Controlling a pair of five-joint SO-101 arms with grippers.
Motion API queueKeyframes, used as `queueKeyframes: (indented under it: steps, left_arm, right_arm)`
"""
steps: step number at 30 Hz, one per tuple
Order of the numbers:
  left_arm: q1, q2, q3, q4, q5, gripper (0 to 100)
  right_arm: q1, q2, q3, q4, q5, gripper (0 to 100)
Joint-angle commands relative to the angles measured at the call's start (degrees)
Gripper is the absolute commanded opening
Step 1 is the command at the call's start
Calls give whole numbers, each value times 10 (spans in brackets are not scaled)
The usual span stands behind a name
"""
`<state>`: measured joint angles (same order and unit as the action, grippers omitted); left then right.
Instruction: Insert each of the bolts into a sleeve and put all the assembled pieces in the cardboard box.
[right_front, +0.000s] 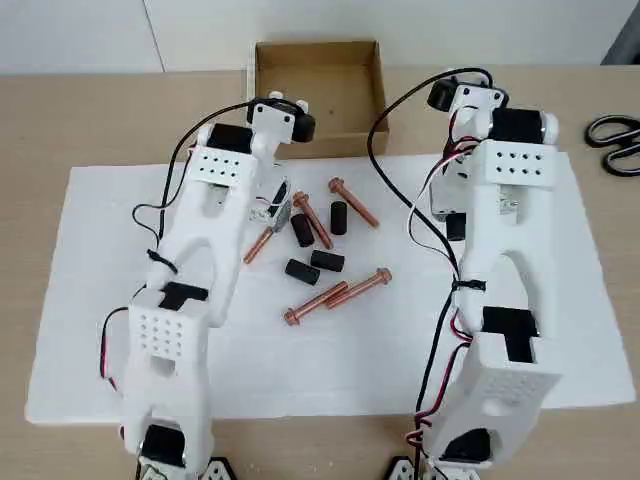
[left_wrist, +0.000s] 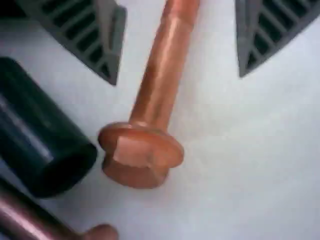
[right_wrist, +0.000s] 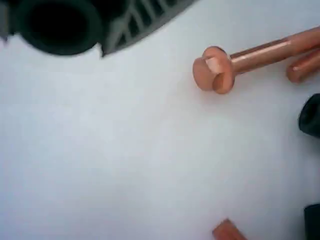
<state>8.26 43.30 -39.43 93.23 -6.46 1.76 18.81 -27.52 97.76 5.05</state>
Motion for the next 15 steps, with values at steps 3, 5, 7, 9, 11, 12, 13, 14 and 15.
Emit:
queueKeyframes:
  steps: [3, 5, 7, 9, 11, 12, 13, 14, 15]
  left_arm:
    - [4, 53, -105, 27, -5, 148]
    - [4, 76, -119, 28, -5, 148]
    - [4, 95, -131, 29, -5, 148]
    - [4, 108, -143, 31, -5, 148]
    - [4, 116, -154, 31, -4, 148]
    - [4, 117, -158, 31, -3, 148]
    - [4, 117, -161, 31, -3, 143]
    - [4, 117, -164, 31, -2, 126]
    - [4, 117, -167, 31, -2, 99]
  right_arm:
    - [6, -39, -11, 7, -2, 6]
    - [6, -39, -11, 7, -2, 6]
    - [6, -39, -11, 7, -2, 6]
    - [6, -39, -11, 7, -2, 6]
    - [6, -39, -11, 6, -2, 6]
    - [6, -39, -11, 6, -2, 6]
    - [6, -39, -11, 6, -2, 6]
    - [6, -39, -11, 6, -2, 6]
    - [6, -39, -11, 6, -2, 6]
